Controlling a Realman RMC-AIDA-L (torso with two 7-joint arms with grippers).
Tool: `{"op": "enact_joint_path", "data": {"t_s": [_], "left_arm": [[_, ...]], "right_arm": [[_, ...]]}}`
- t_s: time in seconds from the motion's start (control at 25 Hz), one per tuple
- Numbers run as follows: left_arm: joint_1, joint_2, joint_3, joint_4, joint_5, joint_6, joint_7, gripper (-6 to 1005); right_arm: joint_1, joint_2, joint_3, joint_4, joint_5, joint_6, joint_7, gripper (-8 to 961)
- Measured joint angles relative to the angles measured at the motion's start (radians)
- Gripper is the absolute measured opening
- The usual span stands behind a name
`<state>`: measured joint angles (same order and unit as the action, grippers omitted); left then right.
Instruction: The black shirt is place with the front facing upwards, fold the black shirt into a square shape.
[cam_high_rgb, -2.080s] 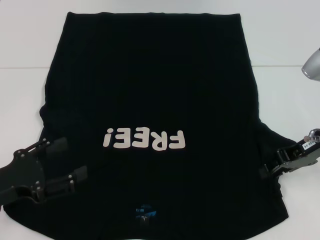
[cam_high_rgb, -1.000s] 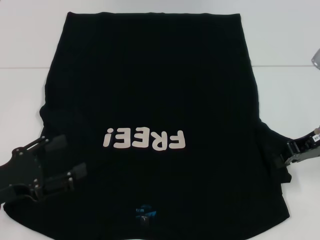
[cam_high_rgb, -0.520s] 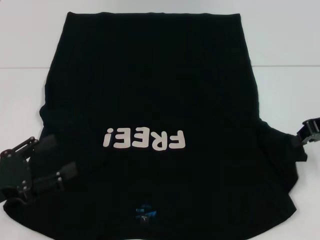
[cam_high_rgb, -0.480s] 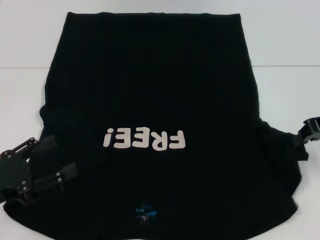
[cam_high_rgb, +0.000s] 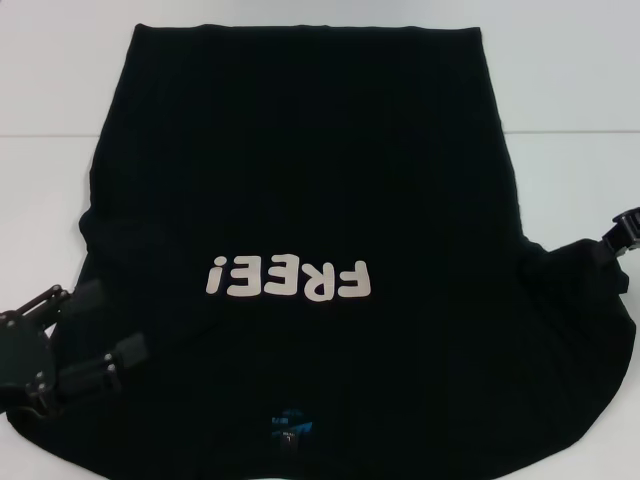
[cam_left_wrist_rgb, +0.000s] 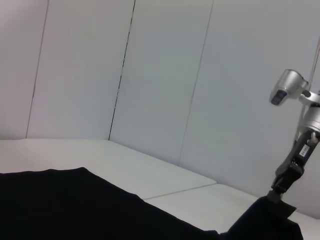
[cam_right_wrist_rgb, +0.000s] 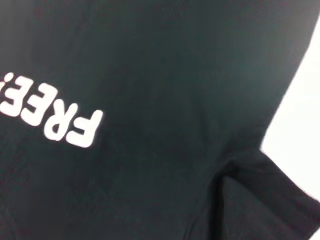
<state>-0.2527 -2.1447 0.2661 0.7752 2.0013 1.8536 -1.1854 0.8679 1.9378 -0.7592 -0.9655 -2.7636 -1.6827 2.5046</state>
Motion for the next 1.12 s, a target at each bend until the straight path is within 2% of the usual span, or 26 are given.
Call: {"op": "enact_joint_path", "data": {"t_s": [0.24, 0.32, 0.36, 0.4, 0.96, 1.12], "left_arm": [[0.003, 0.000, 0.000, -0.001, 0.003, 0.000, 0.000, 904], [0.004, 0.001, 0.001, -0.001, 0.003, 0.000, 0.000, 904], [0.004, 0.001, 0.001, 0.000, 0.003, 0.000, 0.000, 904], [0.004, 0.001, 0.001, 0.000, 0.003, 0.000, 0.000, 904], [-0.002, 0.005, 0.001, 0.000, 0.000, -0.010, 0.000, 902], [-0.005, 0.005, 0.001, 0.000, -0.002, -0.011, 0.000, 901]], "right_arm": [[0.054, 0.025, -0.070, -0.020, -0.039, -0.019, -0.021, 56], [0.083, 0.040, -0.101, -0.019, -0.065, -0.019, -0.023, 59], [0.113, 0.056, -0.132, -0.015, -0.089, -0.019, -0.027, 60], [0.113, 0.056, -0.132, -0.015, -0.089, -0.019, -0.027, 61], [0.259, 0.149, -0.358, -0.010, -0.141, 0.017, -0.065, 81], [0.274, 0.158, -0.400, -0.010, -0.142, 0.024, -0.073, 86]]}}
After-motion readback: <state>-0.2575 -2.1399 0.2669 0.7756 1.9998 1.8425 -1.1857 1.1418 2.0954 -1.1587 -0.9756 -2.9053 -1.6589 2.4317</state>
